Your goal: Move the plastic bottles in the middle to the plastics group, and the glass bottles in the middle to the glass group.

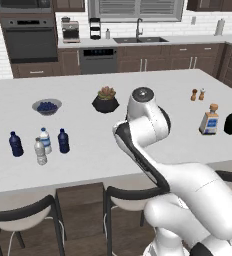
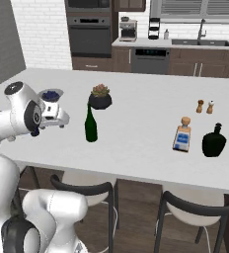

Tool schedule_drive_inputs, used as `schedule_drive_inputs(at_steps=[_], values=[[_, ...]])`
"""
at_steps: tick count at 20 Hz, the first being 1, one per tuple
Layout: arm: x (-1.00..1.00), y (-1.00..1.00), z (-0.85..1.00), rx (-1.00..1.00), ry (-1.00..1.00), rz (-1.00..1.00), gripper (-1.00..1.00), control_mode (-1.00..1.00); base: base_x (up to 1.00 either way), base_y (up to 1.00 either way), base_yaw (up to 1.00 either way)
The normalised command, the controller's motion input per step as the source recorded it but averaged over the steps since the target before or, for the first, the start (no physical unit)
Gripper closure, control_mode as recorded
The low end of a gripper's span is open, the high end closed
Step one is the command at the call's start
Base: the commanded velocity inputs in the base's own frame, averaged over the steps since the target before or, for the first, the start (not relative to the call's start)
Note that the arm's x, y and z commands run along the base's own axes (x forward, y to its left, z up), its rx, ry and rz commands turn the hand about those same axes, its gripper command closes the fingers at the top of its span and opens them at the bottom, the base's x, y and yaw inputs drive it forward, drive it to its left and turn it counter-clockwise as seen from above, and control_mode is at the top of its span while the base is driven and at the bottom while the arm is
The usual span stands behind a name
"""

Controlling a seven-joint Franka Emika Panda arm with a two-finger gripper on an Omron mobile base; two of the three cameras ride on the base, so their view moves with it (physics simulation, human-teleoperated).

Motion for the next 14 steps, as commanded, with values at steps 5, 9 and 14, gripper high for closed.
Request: schedule_drive_inputs(at_steps=[5, 9, 14], values=[[0.81, -1.0, 0.06, 0.0, 0.3, 0.01, -1.0, -1.0, 0.0, 0.0, 0.0], [0.85, -0.98, 0.0, 0.07, 0.27, 0.0, -1.0, -1.0, 0.0, 0.0, 0.0], [0.73, -0.15, 0.05, 0.25, 0.0, 0.0, -1.0, -1.0, 0.0, 0.0, 0.0]])
